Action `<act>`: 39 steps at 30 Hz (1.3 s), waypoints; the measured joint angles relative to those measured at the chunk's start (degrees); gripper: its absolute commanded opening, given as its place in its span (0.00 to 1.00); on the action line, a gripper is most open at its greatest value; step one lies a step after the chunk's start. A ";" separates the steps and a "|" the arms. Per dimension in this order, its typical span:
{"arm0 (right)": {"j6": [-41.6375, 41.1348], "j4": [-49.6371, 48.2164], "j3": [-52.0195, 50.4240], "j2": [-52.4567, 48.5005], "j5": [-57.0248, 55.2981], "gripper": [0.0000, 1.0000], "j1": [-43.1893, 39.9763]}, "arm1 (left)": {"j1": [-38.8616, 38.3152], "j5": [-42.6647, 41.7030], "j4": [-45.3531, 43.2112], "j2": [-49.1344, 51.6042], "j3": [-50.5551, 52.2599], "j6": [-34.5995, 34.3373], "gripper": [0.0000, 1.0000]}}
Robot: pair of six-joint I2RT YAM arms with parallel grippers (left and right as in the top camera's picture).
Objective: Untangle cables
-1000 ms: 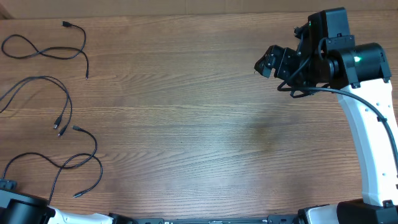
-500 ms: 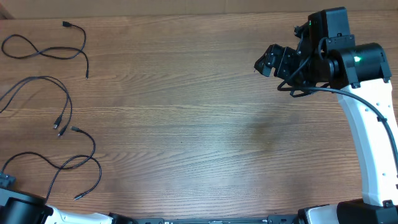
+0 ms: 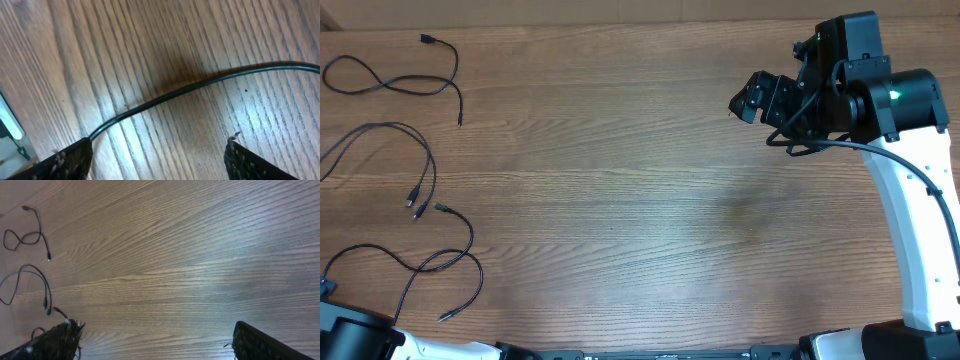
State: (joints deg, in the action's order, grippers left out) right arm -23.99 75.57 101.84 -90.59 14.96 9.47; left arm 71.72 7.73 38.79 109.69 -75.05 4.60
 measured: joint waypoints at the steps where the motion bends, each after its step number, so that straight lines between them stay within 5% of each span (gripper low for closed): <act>1: 0.02 0.00 0.00 -0.02 -0.04 0.96 0.00 | 0.00 -0.11 0.00 0.13 0.00 -0.04 0.82; 5: 0.00 0.00 0.00 -0.02 -0.50 0.96 0.00 | 0.00 -0.28 0.00 1.05 0.00 -0.15 0.82; 8: 0.04 -0.07 0.00 -0.02 -0.74 0.96 0.00 | 0.00 -0.50 -0.85 2.05 0.04 -1.86 0.67; 11: 0.04 -0.04 0.00 -0.02 -0.85 0.96 0.00 | 0.04 -2.82 -2.67 2.32 0.11 -5.97 0.67; 19: 0.04 0.00 0.00 -0.02 -0.85 0.97 0.00 | 0.02 -17.66 -4.02 2.32 0.11 -24.13 1.00; 21: 0.02 0.00 0.00 -0.02 -0.85 0.97 0.00 | 0.04 -18.38 -1.53 2.32 0.11 -30.93 1.00; 30: 0.02 0.63 0.00 -0.02 -0.87 0.97 0.00 | 0.04 -2.12 11.65 0.11 0.48 -59.39 1.00; 39: 0.02 0.59 0.00 -0.02 -0.87 0.97 0.00 | 1.11 7.13 9.60 -3.93 0.48 -69.46 1.00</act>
State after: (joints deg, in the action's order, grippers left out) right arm -23.97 76.16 101.84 -90.61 14.09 9.47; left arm 72.84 14.85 48.38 105.75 -74.56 -64.86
